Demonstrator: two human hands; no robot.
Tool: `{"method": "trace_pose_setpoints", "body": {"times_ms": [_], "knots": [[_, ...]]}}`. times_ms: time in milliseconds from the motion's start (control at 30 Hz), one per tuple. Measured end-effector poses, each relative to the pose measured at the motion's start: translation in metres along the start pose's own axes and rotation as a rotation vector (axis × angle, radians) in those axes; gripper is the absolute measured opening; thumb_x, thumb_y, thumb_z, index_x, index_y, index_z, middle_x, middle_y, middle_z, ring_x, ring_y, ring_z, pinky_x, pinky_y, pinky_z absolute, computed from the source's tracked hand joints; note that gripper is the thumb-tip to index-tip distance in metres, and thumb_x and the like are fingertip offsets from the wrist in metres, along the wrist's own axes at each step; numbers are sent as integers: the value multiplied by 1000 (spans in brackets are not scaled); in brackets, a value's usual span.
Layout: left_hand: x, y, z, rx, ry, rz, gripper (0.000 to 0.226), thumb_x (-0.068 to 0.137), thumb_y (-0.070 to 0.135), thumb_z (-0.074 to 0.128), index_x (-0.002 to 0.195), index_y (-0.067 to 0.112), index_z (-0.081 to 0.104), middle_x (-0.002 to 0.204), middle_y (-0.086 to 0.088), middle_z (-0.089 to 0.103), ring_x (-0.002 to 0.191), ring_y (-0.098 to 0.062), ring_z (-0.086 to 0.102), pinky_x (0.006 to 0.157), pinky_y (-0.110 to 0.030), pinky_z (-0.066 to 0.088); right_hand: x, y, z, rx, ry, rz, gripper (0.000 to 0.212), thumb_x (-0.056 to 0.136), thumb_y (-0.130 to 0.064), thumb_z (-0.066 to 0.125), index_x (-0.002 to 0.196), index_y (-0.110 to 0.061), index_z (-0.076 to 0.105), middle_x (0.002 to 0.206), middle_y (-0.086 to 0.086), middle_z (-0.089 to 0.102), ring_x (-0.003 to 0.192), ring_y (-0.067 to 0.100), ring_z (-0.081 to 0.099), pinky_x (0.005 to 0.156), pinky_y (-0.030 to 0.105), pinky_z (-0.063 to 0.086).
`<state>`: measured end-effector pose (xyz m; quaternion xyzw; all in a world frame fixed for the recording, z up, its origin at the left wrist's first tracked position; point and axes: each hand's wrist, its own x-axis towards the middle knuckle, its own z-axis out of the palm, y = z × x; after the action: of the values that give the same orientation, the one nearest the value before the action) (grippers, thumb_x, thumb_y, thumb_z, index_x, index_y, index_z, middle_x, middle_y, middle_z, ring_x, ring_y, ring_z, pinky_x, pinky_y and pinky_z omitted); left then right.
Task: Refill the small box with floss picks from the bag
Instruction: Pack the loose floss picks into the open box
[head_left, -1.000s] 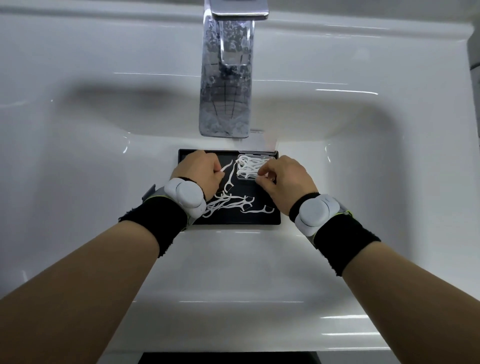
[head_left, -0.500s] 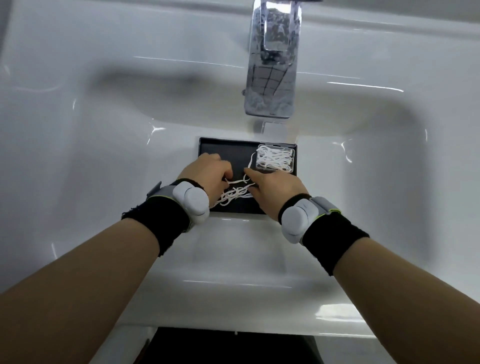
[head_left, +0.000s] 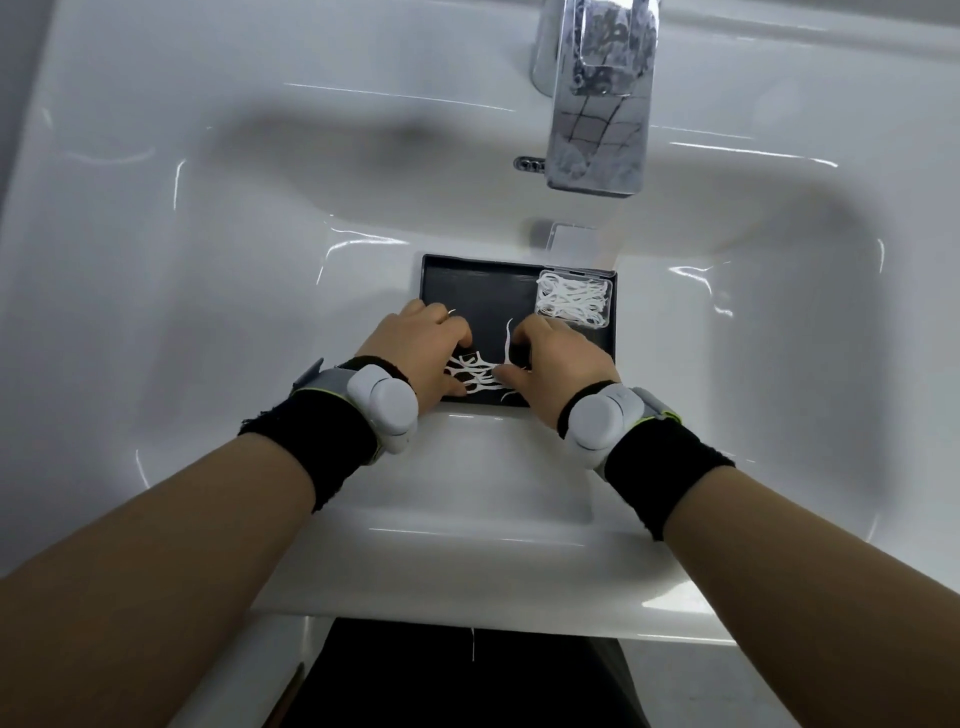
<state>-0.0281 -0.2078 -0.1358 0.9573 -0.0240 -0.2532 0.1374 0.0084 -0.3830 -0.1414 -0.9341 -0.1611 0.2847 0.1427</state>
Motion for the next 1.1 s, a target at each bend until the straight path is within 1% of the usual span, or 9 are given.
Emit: {"method": "trace_pose_setpoints", "body": {"times_ms": [133,267,367,500,600,667,733,867,1100], "knots": [[-1,-1,-1,27,128,-44,61,75,44,73,126,21,49,126,-4,50,117,-27,42,94,-38,40,1,-6,6,48,-14,-32,22,89,-33,59,109,-25,57,108,3,55,97,25,57,83,39,51],[0,-4,-2,65,77,-80,70,72,53,72,129,20,48,128,-4,49,120,-27,40,97,-38,37,-1,-3,2,93,-17,-62,15,91,-26,56,103,-27,65,99,1,51,94,23,56,82,33,49],[1,-3,0,24,24,-44,72,71,53,73,130,20,48,126,-5,50,119,-27,41,98,-38,38,-2,5,-4,88,-57,-61,25,84,-33,67,108,-29,62,104,-1,52,97,21,54,87,34,48],[1,0,1,-28,1,30,59,76,35,75,127,20,48,120,-3,56,113,-24,45,92,-35,41,-3,10,-4,95,-108,-18,38,75,-33,77,108,-31,58,107,-1,50,99,21,53,89,39,49],[2,1,3,-60,1,62,46,80,19,72,120,19,49,110,-2,63,105,-23,48,81,-32,41,-2,3,-1,55,-91,-55,36,77,-34,75,108,-30,58,109,1,50,101,22,52,86,38,49],[3,2,4,-55,-19,58,38,83,15,68,117,17,50,104,-4,65,101,-24,49,74,-30,39,-1,-4,2,19,-74,-97,31,80,-34,72,108,-29,60,111,2,50,105,22,51,85,39,49],[3,1,5,-45,-46,50,34,85,15,66,116,15,51,105,-6,65,102,-25,50,72,-30,37,0,-9,5,-15,-72,-123,25,83,-33,68,107,-27,62,113,3,50,108,23,49,86,41,49],[2,1,7,-80,-61,12,33,86,15,64,115,13,50,105,-9,64,102,-28,52,78,-35,44,2,-13,5,-40,-94,-117,18,86,-33,64,102,-25,64,111,3,52,111,22,46,88,41,48],[5,1,6,4,-93,42,26,88,28,62,111,15,60,110,-9,60,108,-28,49,81,-33,41,4,-9,4,-55,-74,-172,19,85,-33,65,101,-22,66,108,2,54,108,25,45,86,36,45]]}}
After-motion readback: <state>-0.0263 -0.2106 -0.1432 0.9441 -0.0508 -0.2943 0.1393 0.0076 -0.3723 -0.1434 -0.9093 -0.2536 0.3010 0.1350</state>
